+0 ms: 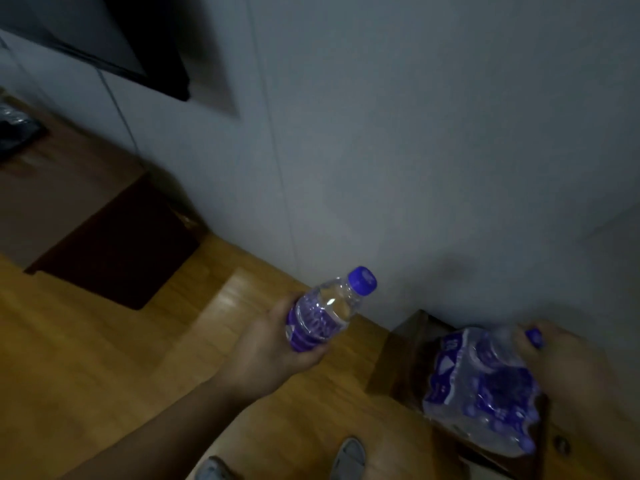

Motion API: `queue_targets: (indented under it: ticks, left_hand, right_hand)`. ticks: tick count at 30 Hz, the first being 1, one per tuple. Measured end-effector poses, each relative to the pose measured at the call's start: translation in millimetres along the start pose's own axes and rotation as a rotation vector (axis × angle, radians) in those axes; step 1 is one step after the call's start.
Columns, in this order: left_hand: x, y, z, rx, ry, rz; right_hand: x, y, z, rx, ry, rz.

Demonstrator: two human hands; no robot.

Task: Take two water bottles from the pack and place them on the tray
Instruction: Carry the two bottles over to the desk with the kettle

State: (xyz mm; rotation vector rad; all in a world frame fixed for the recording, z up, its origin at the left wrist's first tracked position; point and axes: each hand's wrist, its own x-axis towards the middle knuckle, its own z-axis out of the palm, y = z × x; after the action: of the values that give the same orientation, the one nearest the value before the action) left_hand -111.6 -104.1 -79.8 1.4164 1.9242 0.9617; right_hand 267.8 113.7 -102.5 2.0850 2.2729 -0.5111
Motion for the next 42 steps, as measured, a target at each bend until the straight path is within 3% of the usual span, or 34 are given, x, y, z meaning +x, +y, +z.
queue_targets:
  ticks: [8,14,21,42]
  left_hand:
    - [-82,-63,-161,0.024,0.173,0.015]
    - [-148,-124,-288,0.017,0.306,-0.037]
    - [-192,-198,-410,-0.034,0.453,-0.128]
    - [-99,-447,-802,0.052,0.720,-0.251]
  right_hand:
    - [-91,-261,-16,0.257,0.117,-0.348]
    - [-171,-456,2,0.382,0.069,-0.551]
    - [-223,-629,37,0.350,0.047,-0.716]
    - [-208,-1143,130,0.239,-0.070,-0.992]
